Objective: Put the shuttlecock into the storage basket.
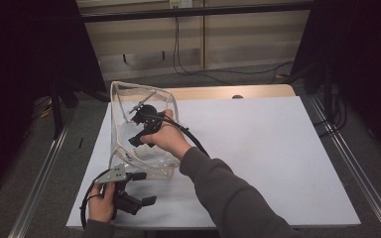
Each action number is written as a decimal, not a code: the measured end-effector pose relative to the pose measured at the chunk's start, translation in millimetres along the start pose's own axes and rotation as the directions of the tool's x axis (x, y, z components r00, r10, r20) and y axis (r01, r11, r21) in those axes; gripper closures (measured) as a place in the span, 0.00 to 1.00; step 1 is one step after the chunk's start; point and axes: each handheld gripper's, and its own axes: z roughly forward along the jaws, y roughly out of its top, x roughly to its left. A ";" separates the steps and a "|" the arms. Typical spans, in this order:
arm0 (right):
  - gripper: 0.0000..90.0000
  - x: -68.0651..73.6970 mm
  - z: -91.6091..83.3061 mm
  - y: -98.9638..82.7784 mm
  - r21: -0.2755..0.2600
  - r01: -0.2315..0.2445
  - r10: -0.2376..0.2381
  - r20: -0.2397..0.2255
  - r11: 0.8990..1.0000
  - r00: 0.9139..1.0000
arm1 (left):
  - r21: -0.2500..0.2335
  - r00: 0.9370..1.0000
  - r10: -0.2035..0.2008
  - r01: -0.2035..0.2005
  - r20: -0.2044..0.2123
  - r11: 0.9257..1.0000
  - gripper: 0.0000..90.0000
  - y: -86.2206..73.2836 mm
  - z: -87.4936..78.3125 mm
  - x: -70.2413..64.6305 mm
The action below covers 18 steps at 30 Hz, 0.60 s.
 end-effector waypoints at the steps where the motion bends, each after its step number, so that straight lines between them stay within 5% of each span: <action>1: 0.25 0.4 -1.1 0.0 0.003 -0.004 0.004 -0.004 1.000 1.000 | 0.003 1.000 -0.005 0.005 0.002 1.000 0.03 0.0 0.5 -0.3; 18: 0.17 2.4 -26.7 -2.2 0.011 0.039 -0.039 -0.006 0.999 0.999 | 0.002 1.000 -0.002 0.002 -0.004 1.000 0.03 0.9 0.9 -1.0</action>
